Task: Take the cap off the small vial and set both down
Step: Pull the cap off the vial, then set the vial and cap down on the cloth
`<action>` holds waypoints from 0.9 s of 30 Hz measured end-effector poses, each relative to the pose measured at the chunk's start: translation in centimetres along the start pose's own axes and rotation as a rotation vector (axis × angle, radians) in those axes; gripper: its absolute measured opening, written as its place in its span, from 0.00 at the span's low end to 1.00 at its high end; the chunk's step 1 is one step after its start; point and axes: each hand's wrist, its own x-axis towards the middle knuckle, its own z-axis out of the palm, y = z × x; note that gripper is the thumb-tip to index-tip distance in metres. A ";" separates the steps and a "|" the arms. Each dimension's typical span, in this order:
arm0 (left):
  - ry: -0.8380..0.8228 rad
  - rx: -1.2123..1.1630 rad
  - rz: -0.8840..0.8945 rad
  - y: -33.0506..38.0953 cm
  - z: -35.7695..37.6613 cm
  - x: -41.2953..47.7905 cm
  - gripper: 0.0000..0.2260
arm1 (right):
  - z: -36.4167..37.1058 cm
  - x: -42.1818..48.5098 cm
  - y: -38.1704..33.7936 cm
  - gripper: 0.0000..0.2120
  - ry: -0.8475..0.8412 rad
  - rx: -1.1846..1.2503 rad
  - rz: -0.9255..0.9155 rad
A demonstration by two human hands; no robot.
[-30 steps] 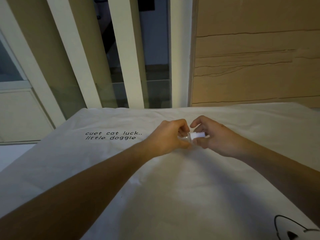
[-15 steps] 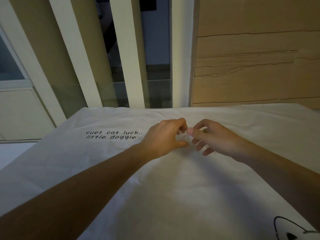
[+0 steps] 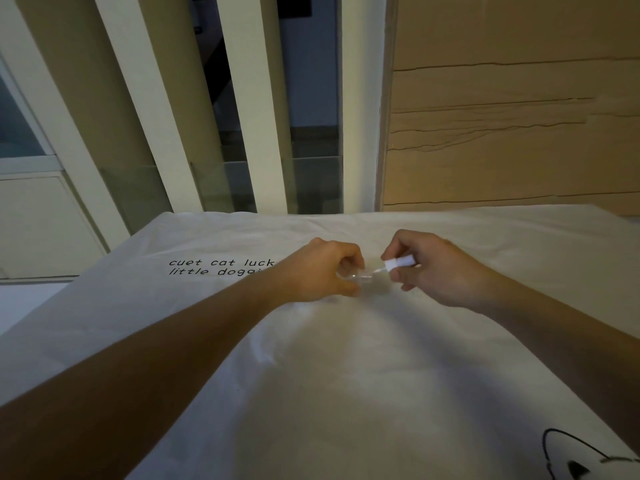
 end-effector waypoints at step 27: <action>0.528 -0.494 -0.325 -1.7 1.4 1.0 0.12 | 5.9 1.8 2.7 0.08 0.207 -0.506 -0.025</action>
